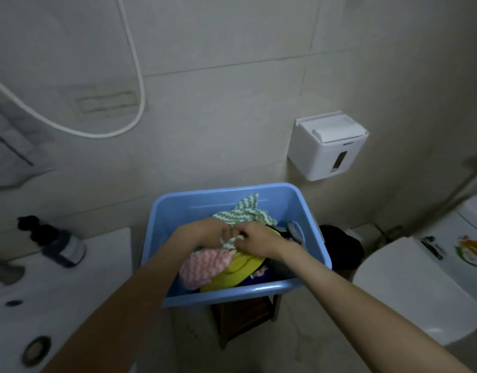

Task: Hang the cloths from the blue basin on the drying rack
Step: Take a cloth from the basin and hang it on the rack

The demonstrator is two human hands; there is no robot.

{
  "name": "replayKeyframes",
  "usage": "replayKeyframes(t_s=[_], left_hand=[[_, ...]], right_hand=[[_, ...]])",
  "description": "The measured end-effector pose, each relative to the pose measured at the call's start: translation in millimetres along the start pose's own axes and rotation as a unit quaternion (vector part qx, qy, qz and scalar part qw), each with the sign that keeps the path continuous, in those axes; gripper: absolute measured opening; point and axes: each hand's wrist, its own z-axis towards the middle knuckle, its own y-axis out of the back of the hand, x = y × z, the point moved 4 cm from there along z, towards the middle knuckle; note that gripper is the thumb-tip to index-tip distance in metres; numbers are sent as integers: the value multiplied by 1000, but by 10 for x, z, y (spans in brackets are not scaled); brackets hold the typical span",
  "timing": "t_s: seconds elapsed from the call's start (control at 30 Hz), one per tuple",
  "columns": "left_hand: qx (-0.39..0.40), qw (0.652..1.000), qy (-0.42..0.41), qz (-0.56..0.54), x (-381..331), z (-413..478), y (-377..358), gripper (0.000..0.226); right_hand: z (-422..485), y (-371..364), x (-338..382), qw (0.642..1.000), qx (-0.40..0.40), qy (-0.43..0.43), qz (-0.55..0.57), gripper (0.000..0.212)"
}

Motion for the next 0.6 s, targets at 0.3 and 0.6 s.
replayKeyframes(t_s=[0.3,0.6], left_hand=[[-214,958,-13,-192,-132,-215,425,7],[-322,916,-72,-229,-551,-336,732,18]], right_hand=[[-97,552,-4,966,-180,12,187,26],[-389,1075,12,921,-226,53,312,9]])
